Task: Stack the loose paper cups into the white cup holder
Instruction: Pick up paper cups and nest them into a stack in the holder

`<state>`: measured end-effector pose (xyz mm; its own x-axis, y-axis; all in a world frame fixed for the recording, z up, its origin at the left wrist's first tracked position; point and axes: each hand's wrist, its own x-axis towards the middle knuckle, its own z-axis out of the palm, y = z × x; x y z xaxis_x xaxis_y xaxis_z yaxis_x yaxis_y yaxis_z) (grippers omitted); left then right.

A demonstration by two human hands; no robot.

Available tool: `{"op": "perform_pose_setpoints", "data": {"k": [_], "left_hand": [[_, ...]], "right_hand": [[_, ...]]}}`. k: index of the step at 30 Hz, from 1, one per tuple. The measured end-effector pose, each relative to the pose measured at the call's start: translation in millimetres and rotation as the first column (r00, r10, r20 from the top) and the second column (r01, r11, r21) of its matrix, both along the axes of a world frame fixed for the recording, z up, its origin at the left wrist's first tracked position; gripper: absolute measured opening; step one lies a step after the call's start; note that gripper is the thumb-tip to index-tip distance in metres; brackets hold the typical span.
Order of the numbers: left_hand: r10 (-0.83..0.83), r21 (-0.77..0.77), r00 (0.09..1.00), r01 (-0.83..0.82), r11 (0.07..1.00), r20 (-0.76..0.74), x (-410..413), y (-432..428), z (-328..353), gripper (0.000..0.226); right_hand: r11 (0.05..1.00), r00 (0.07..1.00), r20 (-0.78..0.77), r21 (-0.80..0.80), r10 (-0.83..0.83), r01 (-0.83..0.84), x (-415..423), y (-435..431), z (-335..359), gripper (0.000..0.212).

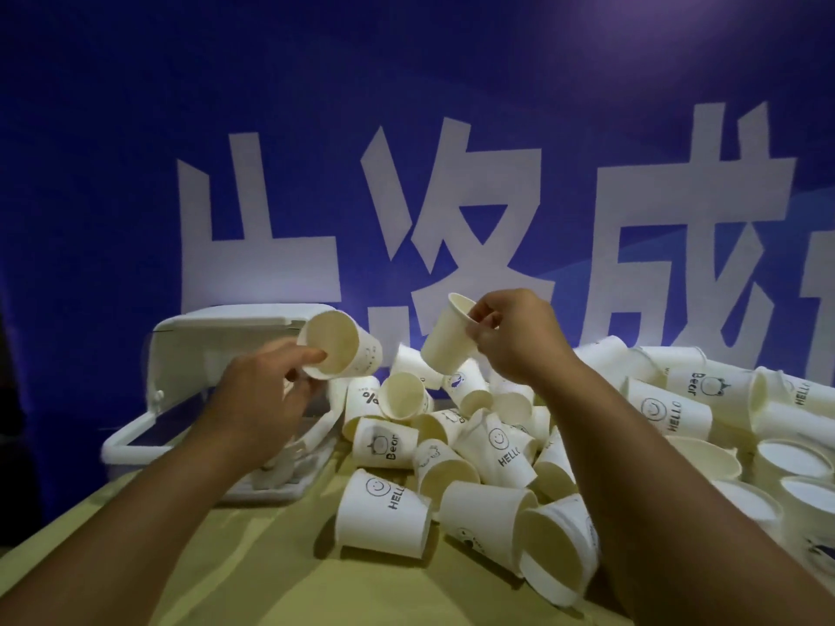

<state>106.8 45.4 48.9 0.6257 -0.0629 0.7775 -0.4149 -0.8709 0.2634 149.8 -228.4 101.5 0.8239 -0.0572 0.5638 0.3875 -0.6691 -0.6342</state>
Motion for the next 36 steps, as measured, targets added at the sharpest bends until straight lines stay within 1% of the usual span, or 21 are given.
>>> {"op": "perform_pose_setpoints", "data": {"k": [3,5,8,10,13,17,20,23,25,28,29,30,32,34,36], "left_hand": [[0.019,-0.084,0.99,-0.007,0.996,0.14,-3.3,22.8,-12.2,0.021],[0.047,-0.108,0.977,-0.025,0.994,0.206,-3.6,34.9,-16.8,0.019],[0.115,-0.14,0.962,-0.082,0.987,0.248,-2.8,50.0,-17.7,0.039],[0.161,-0.168,0.953,-0.121,0.978,0.256,-1.6,59.4,-17.7,0.04],[0.223,-0.199,0.952,-0.182,0.963,0.21,3.6,70.9,-21.8,0.022],[0.267,-0.166,0.951,-0.242,0.956,0.152,7.0,75.1,-25.5,0.02],[0.339,-0.056,0.935,-0.335,0.941,0.105,8.5,78.1,-27.1,0.016],[0.436,0.059,0.899,-0.438,0.897,0.038,12.1,81.1,-27.9,0.014],[0.448,0.084,0.894,-0.446,0.891,0.0,15.2,82.0,-28.7,0.015],[0.423,0.111,0.903,-0.415,0.903,-0.068,16.8,79.1,-33.4,0.006],[0.411,0.124,0.905,-0.398,0.909,-0.108,17.5,77.7,-35.8,0.007],[0.391,0.121,0.907,-0.375,0.919,-0.156,18.0,76.2,-37.5,0.013],[0.332,0.056,0.909,-0.328,0.943,-0.251,19.2,74.4,-40.1,0.028],[0.305,-0.004,0.905,-0.321,0.947,-0.295,20.0,73.8,-42.0,0.033],[0.294,-0.065,0.904,-0.329,0.942,-0.31,20.2,73.1,-42.9,0.041]], "right_hand": [[0.997,0.996,0.048,0.036,0.072,-0.073,-6.0,16.7,-3.1,0.019],[0.993,0.992,0.083,0.058,0.099,-0.104,-8.9,31.0,-3.6,0.018],[0.986,0.985,0.103,0.084,0.137,-0.146,-10.4,57.5,-2.6,0.021],[0.98,0.979,0.111,0.086,0.168,-0.178,-10.2,77.4,-0.5,0.021],[0.968,0.97,0.113,0.109,0.214,-0.226,-9.0,106.2,2.5,0.021],[0.956,0.963,0.103,0.137,0.248,-0.261,-10.0,134.4,-0.4,0.019],[0.955,0.965,0.096,0.146,0.244,-0.256,-10.6,144.8,-8.7,0.023],[0.957,0.965,0.105,0.142,0.24,-0.253,-8.7,150.9,-15.4,0.024],[0.965,0.964,0.136,0.101,0.229,-0.244,-7.7,154.7,-18.1,0.024],[0.978,0.953,0.233,0.033,0.193,-0.206,-6.2,157.8,-21.2,0.021],[0.978,0.948,0.256,0.033,0.19,-0.205,-6.1,158.4,-21.9,0.021],[0.977,0.944,0.265,0.029,0.195,-0.21,-5.7,159.3,-22.6,0.021],[0.974,0.946,0.236,-0.032,0.224,-0.223,-4.5,162.1,-25.2,0.021],[0.967,0.952,0.191,-0.138,0.239,-0.215,-5.0,165.5,-28.5,0.022],[0.961,0.955,0.168,-0.174,0.244,-0.215,-5.8,166.3,-30.4,0.023]]}}
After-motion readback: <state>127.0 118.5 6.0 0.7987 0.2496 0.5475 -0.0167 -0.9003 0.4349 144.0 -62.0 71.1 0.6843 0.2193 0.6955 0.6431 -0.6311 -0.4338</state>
